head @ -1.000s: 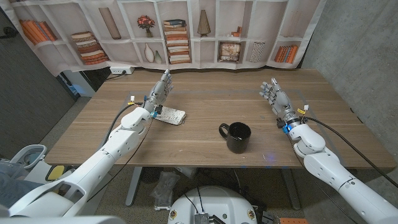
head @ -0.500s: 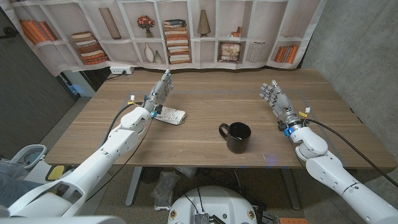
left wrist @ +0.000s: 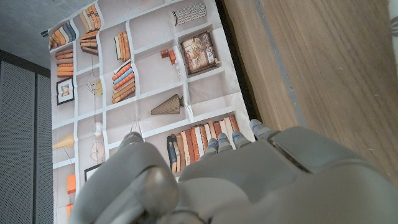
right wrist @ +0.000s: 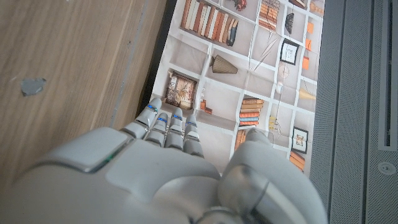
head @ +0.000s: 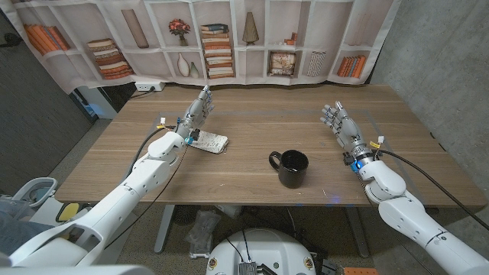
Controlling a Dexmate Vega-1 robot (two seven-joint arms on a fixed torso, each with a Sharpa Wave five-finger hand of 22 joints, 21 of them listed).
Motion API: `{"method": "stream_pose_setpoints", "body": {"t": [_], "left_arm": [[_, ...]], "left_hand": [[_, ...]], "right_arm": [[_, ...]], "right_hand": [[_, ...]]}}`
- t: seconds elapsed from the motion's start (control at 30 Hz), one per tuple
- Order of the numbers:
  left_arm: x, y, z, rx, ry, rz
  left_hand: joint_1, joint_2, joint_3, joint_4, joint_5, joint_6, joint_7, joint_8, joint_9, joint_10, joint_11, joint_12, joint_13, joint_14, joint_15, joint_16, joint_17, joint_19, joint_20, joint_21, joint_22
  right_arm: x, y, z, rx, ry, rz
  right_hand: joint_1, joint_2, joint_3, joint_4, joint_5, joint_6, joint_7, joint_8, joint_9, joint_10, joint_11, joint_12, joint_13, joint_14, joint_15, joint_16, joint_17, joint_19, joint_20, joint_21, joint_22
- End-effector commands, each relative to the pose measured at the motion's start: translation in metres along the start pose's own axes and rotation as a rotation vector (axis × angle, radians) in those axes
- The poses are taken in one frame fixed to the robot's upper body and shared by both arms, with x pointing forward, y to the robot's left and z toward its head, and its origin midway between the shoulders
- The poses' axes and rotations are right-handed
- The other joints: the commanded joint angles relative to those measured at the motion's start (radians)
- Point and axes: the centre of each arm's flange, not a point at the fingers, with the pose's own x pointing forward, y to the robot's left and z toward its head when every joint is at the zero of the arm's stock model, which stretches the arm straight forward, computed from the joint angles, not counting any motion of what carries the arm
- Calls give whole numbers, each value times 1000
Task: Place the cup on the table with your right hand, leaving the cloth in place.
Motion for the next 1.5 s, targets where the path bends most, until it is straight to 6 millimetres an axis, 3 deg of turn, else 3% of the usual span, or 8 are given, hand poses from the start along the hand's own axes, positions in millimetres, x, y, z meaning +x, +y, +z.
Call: {"method": "stream_pose_setpoints", "body": {"t": [0.03,0.67,1.5], "left_arm": [[-3,-1,5,9,-2,-7],[-13,-9,11,27,-4,1],[-8,-16,18,45,4,-32]], "left_hand": [[11,1,-1,-4,1,-32,0,6,6,-26,3,5,2,-67,4,4,4,-119,-63,-4,3],[16,3,-2,-7,0,-28,1,5,6,-25,4,3,2,-65,6,3,4,-118,-60,-10,3],[23,9,-4,-9,-2,-33,2,1,6,-33,4,-3,2,-76,5,-3,4,-127,-59,-22,4]], "right_arm": [[-9,2,1,1,-6,2],[-21,4,1,-8,-21,42],[-36,6,7,-30,-27,68]], "right_hand": [[10,1,2,-7,1,11,-2,1,2,6,-2,-3,4,10,-5,-3,3,8,-6,-5,5],[20,-2,3,-16,-1,13,-3,-1,3,7,-3,-7,4,13,-6,-5,3,11,-5,-14,5],[26,-6,1,-24,-4,16,-3,-2,3,11,-3,-10,4,15,-6,-7,3,14,-4,-25,6]]}}
